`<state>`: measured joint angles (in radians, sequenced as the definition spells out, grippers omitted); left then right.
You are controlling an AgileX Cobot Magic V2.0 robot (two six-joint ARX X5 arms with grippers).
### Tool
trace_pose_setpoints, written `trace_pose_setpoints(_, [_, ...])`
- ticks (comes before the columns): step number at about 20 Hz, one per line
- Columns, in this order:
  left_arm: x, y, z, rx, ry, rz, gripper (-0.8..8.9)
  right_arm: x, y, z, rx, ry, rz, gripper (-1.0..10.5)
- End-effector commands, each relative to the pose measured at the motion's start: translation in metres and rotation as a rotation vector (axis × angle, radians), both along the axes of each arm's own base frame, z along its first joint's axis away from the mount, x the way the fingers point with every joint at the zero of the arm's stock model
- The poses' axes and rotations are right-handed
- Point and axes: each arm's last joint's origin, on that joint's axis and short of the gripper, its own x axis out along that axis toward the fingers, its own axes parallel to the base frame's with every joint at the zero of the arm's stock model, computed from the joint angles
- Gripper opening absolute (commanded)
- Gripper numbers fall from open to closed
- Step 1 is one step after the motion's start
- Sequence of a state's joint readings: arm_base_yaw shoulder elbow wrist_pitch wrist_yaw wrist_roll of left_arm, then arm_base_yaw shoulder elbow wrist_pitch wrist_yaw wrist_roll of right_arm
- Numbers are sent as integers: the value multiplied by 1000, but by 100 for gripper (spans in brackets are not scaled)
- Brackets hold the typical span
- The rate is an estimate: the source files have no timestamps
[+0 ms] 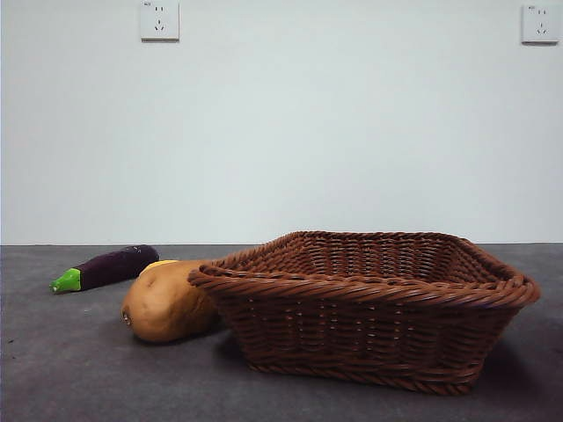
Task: Help me put the vegetables on the table into the basket
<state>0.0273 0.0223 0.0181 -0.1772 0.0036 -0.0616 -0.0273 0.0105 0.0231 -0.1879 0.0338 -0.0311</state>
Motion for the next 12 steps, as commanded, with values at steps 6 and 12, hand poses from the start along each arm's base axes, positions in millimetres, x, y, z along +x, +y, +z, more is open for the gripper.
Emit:
trace_pose_setpoints(6, [1, 0, -2, 8, -1, -3, -3, 0, 0, -3, 6, 3, 0, -11])
trace_pose_setpoints(12, [1, 0, -2, -40, -1, 6, -4, 0, 1, -3, 164, -5, -10, -11])
